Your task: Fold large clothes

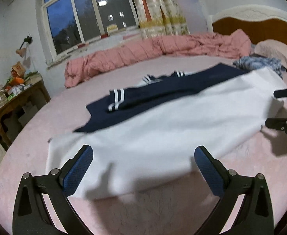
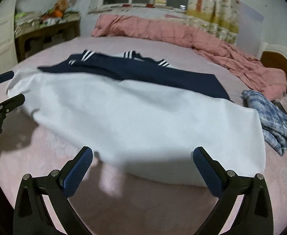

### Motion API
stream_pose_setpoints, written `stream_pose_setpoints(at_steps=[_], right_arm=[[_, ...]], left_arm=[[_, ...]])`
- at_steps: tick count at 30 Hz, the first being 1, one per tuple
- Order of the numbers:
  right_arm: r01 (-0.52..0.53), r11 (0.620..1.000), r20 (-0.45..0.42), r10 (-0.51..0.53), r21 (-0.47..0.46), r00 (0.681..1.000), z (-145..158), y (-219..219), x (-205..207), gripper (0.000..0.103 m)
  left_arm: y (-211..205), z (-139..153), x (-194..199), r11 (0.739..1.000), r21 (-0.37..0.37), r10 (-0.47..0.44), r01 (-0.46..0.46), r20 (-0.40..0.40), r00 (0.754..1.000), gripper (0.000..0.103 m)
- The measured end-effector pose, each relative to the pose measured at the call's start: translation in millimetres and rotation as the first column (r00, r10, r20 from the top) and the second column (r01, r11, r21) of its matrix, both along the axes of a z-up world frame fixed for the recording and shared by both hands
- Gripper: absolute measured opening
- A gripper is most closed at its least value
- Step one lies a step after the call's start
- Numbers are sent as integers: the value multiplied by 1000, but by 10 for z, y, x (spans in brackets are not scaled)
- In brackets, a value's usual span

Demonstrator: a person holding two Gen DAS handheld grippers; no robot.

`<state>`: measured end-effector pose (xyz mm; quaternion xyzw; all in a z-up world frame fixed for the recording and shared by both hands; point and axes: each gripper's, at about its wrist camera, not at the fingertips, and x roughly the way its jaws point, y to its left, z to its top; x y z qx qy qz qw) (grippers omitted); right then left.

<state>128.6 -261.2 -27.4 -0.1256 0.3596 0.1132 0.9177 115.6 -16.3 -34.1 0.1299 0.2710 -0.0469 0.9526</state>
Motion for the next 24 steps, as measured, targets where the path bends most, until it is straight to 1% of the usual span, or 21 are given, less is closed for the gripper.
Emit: stream_pose_setpoints(at_steps=[5,9,11,13,15,17,20,21,24], right_arm=[[-4,1000,-13,4,-26,1000,-36,39,0,103],[27,996,-2,-27,-85,1000,-69,47,23,103],[28,994,-18,-30,-103,999,-100,44,54,103],[18,993,-32,-22,-114,999,-117,37,65,103],[10,992,-35,-14,-124,999,-116,33,66,103],[24,991,-39,-30,-130,999,-118,29,85,103],[89,982,-33,-96,-164,995,-167,12,143,103],[104,980,-27,-110,-167,994,-172,4,156,103],[134,977,-18,-138,-165,990,-172,-25,202,103]], left_arm=[[-26,-153,11,998,61,16,-13,-55,998,103],[-68,-222,27,994,114,11,-2,-82,997,103],[-103,-270,34,989,147,1,15,-104,995,103],[-98,-288,38,986,163,-10,29,-118,993,103],[-64,-280,38,987,160,-6,26,-123,992,103],[-24,-278,55,986,167,16,5,-124,992,103],[31,-296,114,972,226,87,-65,-87,992,103],[54,-298,139,969,234,97,-77,-77,992,103],[142,-302,233,969,224,120,-100,-81,989,103]])
